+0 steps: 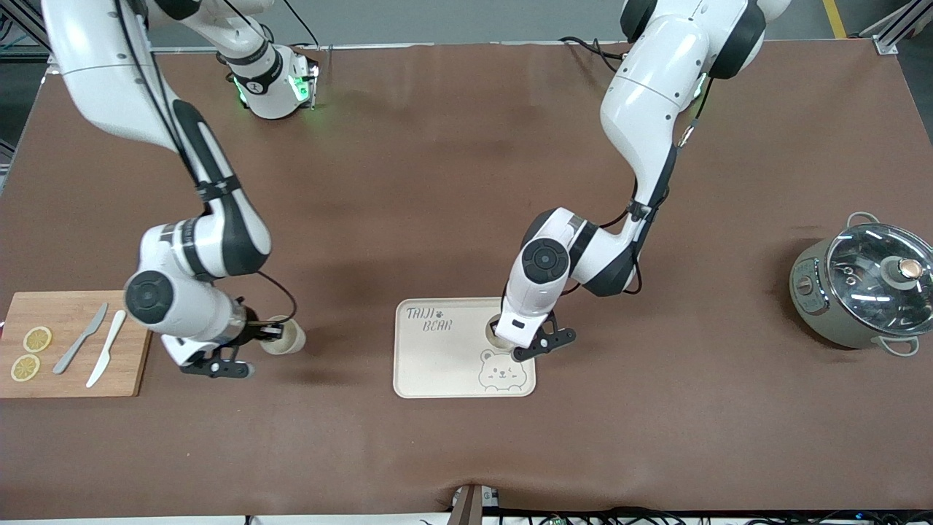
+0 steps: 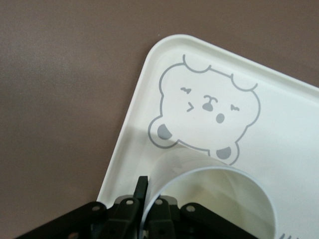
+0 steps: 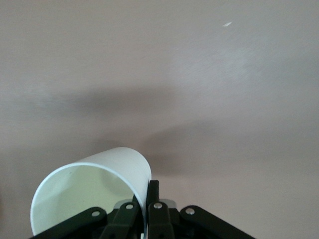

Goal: Place white IKEA cup upright on tray with both arms
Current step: 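Lower the cup onto the tray with the left gripper while the right gripper approaches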

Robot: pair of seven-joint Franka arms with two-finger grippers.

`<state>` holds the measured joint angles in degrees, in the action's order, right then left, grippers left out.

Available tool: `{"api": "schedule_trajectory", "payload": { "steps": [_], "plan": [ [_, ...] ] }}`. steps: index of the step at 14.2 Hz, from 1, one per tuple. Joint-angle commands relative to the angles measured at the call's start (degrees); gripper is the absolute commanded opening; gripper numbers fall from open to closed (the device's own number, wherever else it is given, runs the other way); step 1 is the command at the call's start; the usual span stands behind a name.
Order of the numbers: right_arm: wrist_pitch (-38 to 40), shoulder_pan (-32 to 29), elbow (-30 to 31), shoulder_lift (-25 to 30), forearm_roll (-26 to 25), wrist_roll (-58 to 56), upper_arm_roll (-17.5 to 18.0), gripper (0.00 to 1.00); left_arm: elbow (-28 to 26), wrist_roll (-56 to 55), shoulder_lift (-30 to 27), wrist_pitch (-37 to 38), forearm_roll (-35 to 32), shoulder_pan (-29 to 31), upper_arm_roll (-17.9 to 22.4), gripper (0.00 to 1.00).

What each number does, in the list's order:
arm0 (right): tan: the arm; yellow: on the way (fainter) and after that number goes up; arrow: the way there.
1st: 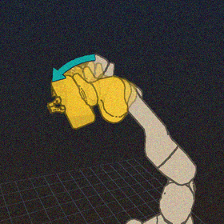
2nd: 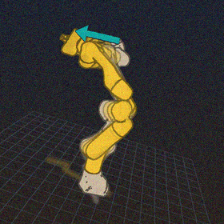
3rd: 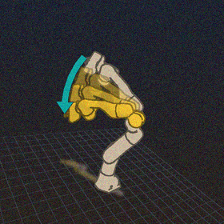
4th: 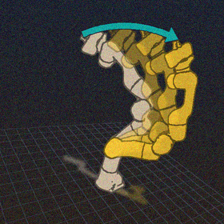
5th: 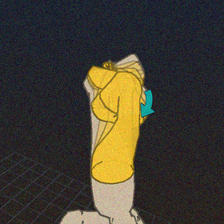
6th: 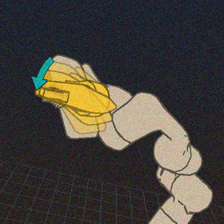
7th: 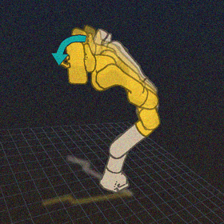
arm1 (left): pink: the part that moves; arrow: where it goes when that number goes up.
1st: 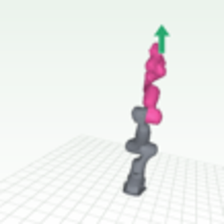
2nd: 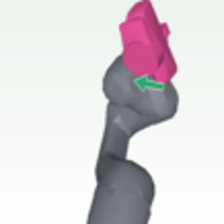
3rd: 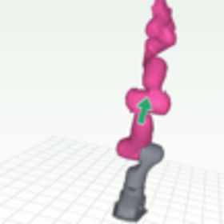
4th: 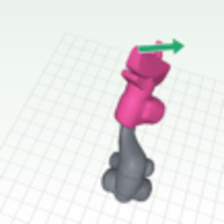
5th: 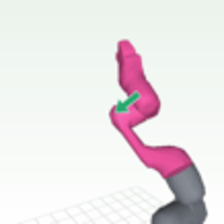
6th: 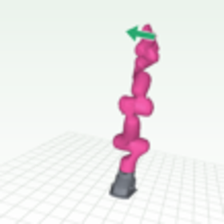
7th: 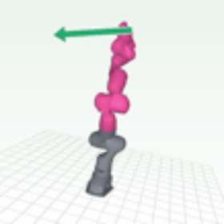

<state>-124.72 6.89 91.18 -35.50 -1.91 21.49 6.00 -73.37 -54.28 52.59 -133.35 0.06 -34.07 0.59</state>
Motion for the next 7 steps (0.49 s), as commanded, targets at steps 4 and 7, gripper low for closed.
{"api": "schedule_trajectory", "payload": {
  "steps": [4, 7],
  "plan": [
    [-0.17, 9.88, -2.14, -0.09, 0.68, 20.32, -0.55, 0.0, 1.47, -3.88, 1.29, -0.85, 0.65, -0.29, 0.64, 1.0],
    [-0.34, 13.41, -3.73, -1.76, 0.59, 27.62, -0.64, 0.0, 1.65, -6.19, 0.06, -0.85, 0.74, 0.06, 0.55, 1.0]
  ]
}}
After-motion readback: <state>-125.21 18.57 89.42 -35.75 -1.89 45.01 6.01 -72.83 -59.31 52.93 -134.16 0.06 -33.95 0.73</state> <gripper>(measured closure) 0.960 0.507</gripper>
